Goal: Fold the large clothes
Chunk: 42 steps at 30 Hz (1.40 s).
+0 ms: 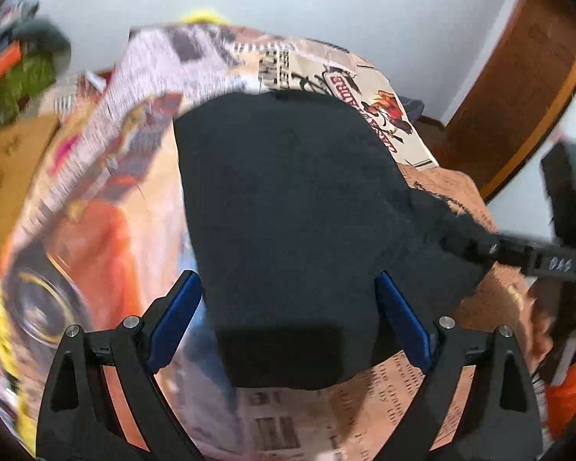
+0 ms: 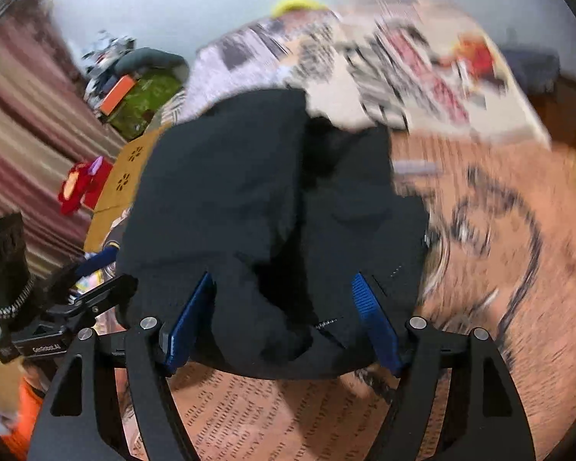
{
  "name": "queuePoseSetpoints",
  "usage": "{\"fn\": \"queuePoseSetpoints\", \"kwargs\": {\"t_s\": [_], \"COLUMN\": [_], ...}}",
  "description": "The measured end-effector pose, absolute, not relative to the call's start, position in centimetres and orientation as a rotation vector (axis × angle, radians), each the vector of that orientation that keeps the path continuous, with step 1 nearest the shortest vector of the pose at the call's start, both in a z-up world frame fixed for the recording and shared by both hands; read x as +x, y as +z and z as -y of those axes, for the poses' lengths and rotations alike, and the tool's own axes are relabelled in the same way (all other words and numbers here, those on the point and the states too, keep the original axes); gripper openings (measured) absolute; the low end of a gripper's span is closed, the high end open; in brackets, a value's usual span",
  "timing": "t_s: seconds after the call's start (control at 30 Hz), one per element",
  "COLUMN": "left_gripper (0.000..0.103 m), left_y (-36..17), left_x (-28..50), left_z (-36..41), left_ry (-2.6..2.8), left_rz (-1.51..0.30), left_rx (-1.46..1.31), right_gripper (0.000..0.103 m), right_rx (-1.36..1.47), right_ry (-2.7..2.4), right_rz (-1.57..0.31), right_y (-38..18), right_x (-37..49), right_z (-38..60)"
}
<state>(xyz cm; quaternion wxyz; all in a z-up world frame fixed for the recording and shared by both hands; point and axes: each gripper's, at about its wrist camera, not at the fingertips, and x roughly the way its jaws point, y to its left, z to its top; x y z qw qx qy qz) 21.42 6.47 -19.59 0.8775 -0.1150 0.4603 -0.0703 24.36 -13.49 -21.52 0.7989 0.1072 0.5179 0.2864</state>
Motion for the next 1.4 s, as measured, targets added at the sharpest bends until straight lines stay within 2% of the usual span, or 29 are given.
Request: {"fn": "queuePoseSetpoints", "kwargs": {"t_s": [0.1, 0.23, 0.7, 1.03, 1.1, 1.33, 1.4], "left_gripper": [0.099, 0.099, 0.098, 0.098, 0.102, 0.103, 0.103], "left_y": [-20.8, -21.1, -17.1, -23.0, -23.9, -26.2, -26.8], "left_x": [21.4, 21.0, 22.8, 26.4, 26.7, 28.3, 28.6], "left_z": [-6.3, -5.9, -9.5, -12.6, -12.9, -13.0, -13.2], "left_ry": [-0.136, -0.123, -0.115, -0.262, -0.275, -0.337, -0.355], "left_rz": [-0.959, -0.956, -0.945, -1.096, -1.100, -1.127, -1.132], "left_rx": [-0.268, -0.246, -0.273, -0.642, -0.693, -0.788, -0.831], "right_gripper": [0.072, 0.072, 0.072, 0.072, 0.074, 0.076, 0.074], "right_rx": [0.179, 0.087, 0.227, 0.388, 0.418, 0.457, 0.460], "right_ry": [0.613, 0.596, 0.545, 0.565, 0.584, 0.628, 0.635], "right_rz": [-1.098, -1.087, -1.076, -1.303, -1.342, -1.344, -1.343], "right_y": [-22.2, -21.9, -18.9, -25.5, -26.6, -27.2, -27.1], "right_x": [23.7, 22.9, 25.0, 29.1, 29.9, 30.9, 30.9], "right_z": [13.4, 12.4, 16.9, 17.1, 16.4, 15.7, 15.8]}}
